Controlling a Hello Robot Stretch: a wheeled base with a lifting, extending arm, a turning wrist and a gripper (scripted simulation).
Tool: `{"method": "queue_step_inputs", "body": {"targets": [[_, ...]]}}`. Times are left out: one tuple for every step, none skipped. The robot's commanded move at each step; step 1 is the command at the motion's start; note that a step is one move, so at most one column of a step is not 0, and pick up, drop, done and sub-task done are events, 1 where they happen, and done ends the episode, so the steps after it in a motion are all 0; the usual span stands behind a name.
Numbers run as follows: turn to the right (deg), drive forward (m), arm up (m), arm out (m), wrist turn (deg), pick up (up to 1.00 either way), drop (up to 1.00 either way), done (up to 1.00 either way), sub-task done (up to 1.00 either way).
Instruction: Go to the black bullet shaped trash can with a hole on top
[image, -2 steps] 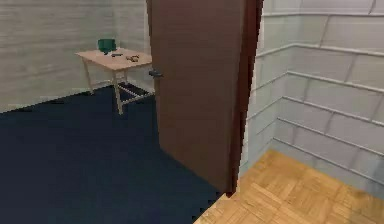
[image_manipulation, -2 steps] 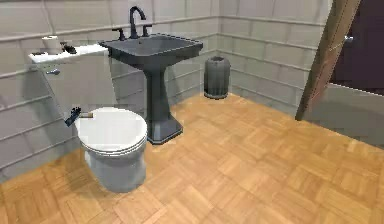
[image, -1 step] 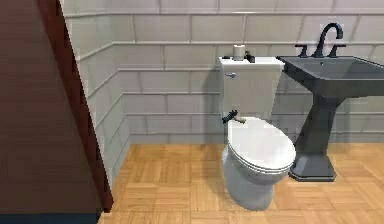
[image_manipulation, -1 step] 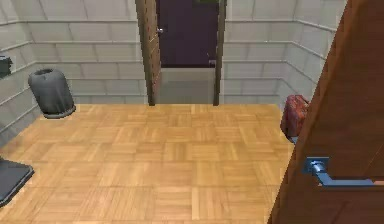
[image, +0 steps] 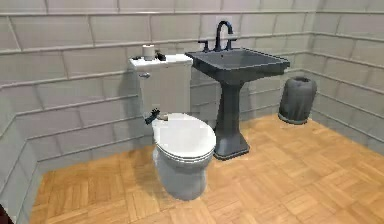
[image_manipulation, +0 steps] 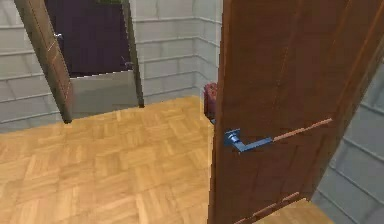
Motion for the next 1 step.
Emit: {"method": "queue_step_inputs", "body": {"targets": [[0.0, 0.3, 0.0, 0.0, 0.0, 0.0, 0.0, 0.0, 0.0]]}}
